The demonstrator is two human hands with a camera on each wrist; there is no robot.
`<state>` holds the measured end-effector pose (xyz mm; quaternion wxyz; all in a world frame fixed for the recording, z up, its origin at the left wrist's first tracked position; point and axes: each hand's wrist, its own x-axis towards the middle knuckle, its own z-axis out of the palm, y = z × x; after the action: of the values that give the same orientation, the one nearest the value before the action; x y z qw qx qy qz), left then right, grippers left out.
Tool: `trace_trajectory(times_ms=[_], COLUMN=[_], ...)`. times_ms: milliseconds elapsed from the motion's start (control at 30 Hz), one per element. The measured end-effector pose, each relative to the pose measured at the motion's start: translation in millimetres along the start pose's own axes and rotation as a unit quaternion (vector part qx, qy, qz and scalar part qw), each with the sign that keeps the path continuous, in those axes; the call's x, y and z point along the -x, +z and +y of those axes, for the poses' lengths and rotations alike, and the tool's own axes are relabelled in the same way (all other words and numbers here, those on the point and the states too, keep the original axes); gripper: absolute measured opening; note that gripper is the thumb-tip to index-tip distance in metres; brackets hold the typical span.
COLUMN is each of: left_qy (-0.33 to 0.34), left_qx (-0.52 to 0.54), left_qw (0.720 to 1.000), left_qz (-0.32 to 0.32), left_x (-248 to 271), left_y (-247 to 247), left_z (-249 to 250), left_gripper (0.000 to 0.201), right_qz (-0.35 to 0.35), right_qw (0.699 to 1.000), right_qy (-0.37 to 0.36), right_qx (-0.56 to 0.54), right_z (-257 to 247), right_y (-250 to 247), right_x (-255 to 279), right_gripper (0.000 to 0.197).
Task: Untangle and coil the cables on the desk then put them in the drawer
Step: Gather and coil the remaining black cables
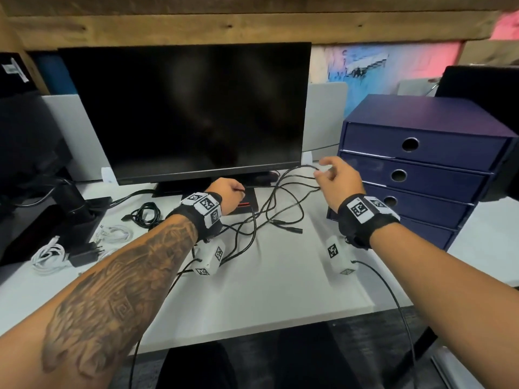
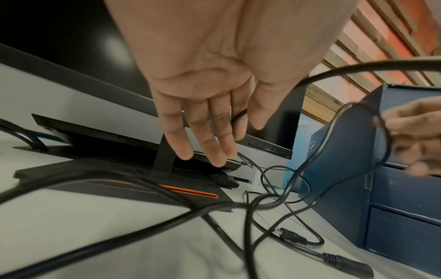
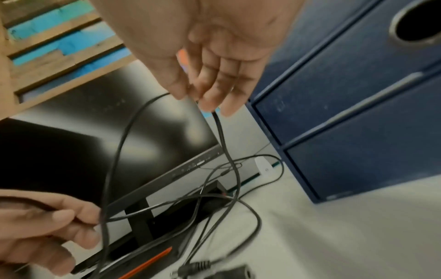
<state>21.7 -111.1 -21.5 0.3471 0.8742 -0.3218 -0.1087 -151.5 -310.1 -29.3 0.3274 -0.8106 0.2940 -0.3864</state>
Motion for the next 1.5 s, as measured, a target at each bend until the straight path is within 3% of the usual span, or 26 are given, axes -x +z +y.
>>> trace_trajectory(times_ms=[67,133,200,300,367,467,633,833,933,1033,1167,1233,1267,1300,1367,1433,1500], left_qy=[-0.02,-0.029,-0.026,-0.024,-0.027,-0.031,-0.035,-0.025,-0.024,-0.024,-0.017,-0.012,-0.012,-0.021,-0.055,-0.032,0.011], left_qx=[0.013,0.025,0.032,0.031,0.027,0.034,0.104,0.103,0.081,0.033,0.012,0.055,0.106,0.176,0.311,0.384,0.397], left_qw=[1.0,0.999,0.999,0.999,0.999,0.998,0.994,0.994,0.996,0.999,0.997,0.995,0.991,0.98,0.946,0.922,0.918], left_qz=[-0.011,-0.02,-0.024,-0.031,-0.039,-0.045,-0.017,0.0,-0.01,-0.036,-0.068,-0.079,-0.085,-0.091,-0.077,-0.034,0.003], left_x=[-4,-7,-8,-8,-7,-7,-9,-14,-15,-13,-2,4,7,12,19,23,29], left_y=[1,5,9,13,12,10,6,13,21,26,29,23,20,13,-2,-17,-28], left_z=[-1,-3,-2,-1,-2,-4,-1,2,0,-2,1,6,9,16,29,40,46], left_gripper=[0.019,0.018,0.018,0.019,0.02,0.022,0.031,0.037,0.038,0.043,0.046,0.044,0.04,0.031,0.023,0.032,0.032], right_qz=[-0.024,-0.141,-0.273,-0.36,-0.377,-0.38,-0.417,-0.456,-0.433,-0.437,-0.418,-0.366,-0.348,-0.34,-0.353,-0.385,-0.415], right_qw=[0.999,0.984,0.939,0.879,0.848,0.84,0.824,0.804,0.831,0.872,0.904,0.898,0.901,0.912,0.933,0.912,0.878], right_qy=[0.031,0.025,-0.002,-0.045,-0.066,-0.058,-0.029,-0.033,-0.069,-0.06,0.018,0.044,0.038,0.023,-0.022,-0.054,-0.058], right_qx=[-0.015,0.106,0.211,0.309,0.367,0.383,0.382,0.381,0.341,0.212,-0.088,-0.239,-0.256,-0.229,-0.065,0.132,0.233], right_z=[6,10,11,10,8,5,4,6,-12,-38,-68,-75,-77,-77,-71,-57,-46], right_y=[11,26,41,57,62,58,39,15,-2,-31,-60,-70,-74,-78,-83,-84,-80], right_x=[4,10,18,25,25,27,39,50,50,41,33,28,24,22,19,20,25], right_gripper=[0.013,0.016,0.012,0.014,0.015,0.026,0.01,0.017,0.024,0.024,0.02,0.02,0.02,0.018,0.01,0.006,0.005])
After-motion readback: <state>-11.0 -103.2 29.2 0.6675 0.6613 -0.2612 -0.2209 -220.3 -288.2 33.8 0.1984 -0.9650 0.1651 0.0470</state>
